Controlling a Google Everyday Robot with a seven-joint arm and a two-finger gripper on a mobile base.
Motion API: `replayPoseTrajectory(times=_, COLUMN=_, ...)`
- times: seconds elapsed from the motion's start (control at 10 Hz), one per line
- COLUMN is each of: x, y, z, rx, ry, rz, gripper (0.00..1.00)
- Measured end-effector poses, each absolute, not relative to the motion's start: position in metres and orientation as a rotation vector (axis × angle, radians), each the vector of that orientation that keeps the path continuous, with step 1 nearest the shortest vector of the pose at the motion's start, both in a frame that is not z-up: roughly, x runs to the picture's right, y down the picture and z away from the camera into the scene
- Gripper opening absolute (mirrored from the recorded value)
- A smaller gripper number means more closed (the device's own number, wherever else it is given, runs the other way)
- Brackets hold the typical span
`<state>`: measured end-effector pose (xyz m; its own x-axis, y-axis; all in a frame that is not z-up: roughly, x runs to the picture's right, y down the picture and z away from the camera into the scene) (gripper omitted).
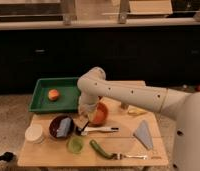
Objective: Place eraser in plastic cup
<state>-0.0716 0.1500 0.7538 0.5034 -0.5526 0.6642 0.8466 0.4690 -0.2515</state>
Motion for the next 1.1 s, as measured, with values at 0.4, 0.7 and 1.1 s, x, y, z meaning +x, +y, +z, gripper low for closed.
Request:
replayPoseTrajectory(times=0.4, x=-0.096, y=0.165, z=0.739, rx=-0.653, ry=-0.589, rz=-1.066, gripper=0.03)
replayPoseTrajectory(times=0.7, x=-0.107, y=0.180, z=0.724, rx=-0.691, ry=-0.636, rz=-1.161, gripper=0.03)
replayPoseTrajectory(times=1.1, x=-0.116, y=0.207, z=0.708, rx=-0.774, ry=-0.667, rz=-1.266, gripper=0.03)
